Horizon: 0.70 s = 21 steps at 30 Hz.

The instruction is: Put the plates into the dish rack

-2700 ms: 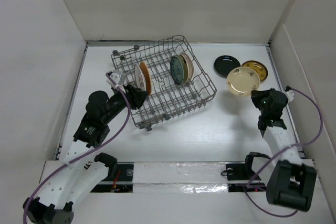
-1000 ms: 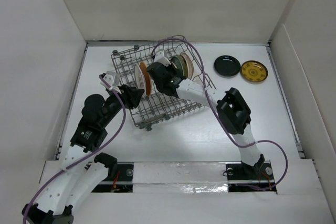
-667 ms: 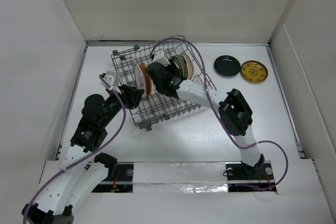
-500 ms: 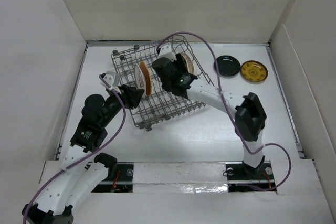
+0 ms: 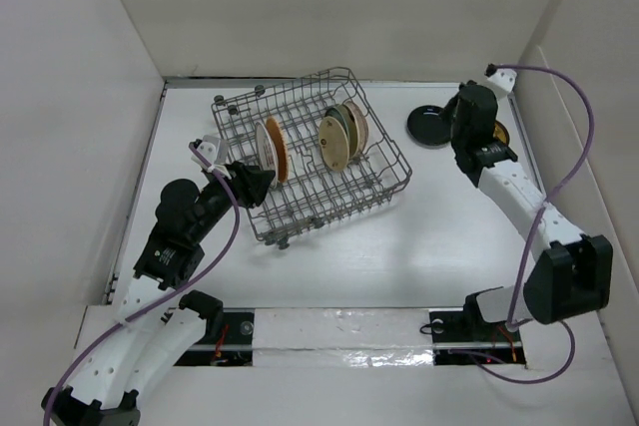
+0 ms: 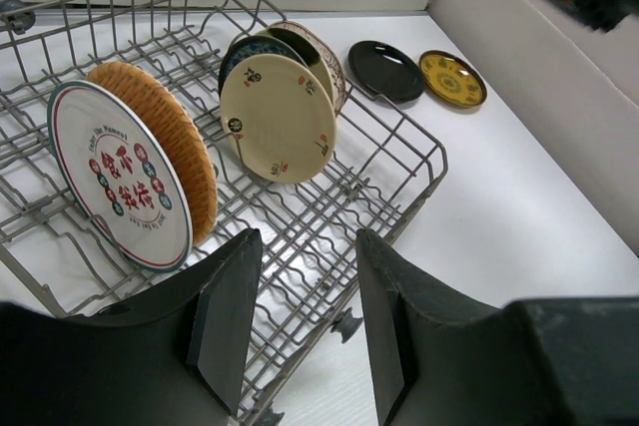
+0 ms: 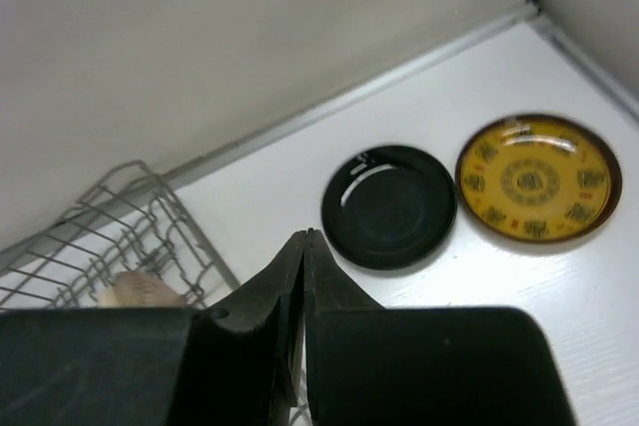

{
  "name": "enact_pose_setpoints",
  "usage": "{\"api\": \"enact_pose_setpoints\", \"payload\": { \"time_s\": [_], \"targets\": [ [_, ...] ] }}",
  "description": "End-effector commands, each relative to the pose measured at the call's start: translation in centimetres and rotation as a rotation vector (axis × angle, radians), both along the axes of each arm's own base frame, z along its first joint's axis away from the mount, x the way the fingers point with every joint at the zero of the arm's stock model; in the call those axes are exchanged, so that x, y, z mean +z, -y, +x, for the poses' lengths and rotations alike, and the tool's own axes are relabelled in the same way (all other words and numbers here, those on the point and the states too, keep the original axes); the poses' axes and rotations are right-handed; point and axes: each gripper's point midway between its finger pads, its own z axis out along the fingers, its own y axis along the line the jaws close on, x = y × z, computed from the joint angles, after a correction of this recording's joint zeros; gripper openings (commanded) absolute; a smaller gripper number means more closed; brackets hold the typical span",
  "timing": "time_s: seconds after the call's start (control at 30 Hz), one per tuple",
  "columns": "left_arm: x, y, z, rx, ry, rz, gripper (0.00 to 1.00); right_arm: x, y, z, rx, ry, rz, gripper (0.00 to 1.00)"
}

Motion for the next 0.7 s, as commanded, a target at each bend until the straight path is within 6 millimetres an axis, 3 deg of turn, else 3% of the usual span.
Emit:
{"api": "enact_pose_setpoints", "payload": {
  "time_s": [0.0,0.03,0.07,0.13,0.2,0.3,0.33,0.43,0.57,0.67],
  "targets": [
    [2.2,0.1,-0.2,-0.007,0.057,-0.033,0.39,-7.2,1.6,2.3,0.015,-0.089,0.276,0.11],
    [2.2,0.0,-0.2,-0.005,0.058,-0.034,0.39,-8.5,2.5,2.6,0.008,-0.107,0.31,0.18],
    [2.2,0.0,-0.1,-0.002,0.06,-0.034,0.39,-10.4,3.2,3.3,0.002,-0.127,0.336,0.38],
    [2.2,0.0,0.0,0.002,0.058,-0.035,0.36,-12.8,4.3,4.0,0.024,-0.172,0.393,0.46],
    [2.0,0.2,-0.1,-0.01,0.056,-0.035,0.31,-16.2,4.8,4.7,0.018,-0.247,0.422,0.48],
    [2.3,0.4,-0.2,-0.027,0.074,-0.038,0.04,-18.3,4.4,5.3,0.021,-0.281,0.455,0.49],
    [2.2,0.5,-0.2,-0.03,0.071,-0.035,0.0,-19.6,4.5,5.4,0.0,-0.301,0.466,0.5],
    [2.1,0.6,-0.2,-0.036,0.065,-0.034,0.0,-21.7,5.2,5.6,-0.041,-0.331,0.529,0.52],
    [1.9,0.5,0.1,-0.027,0.055,-0.028,0.0,-23.0,5.7,6.3,-0.06,-0.333,0.602,0.52],
    [1.7,0.5,0.1,-0.027,0.052,-0.027,0.07,-24.1,5.3,6.9,-0.071,-0.354,0.653,0.52]
  ]
}}
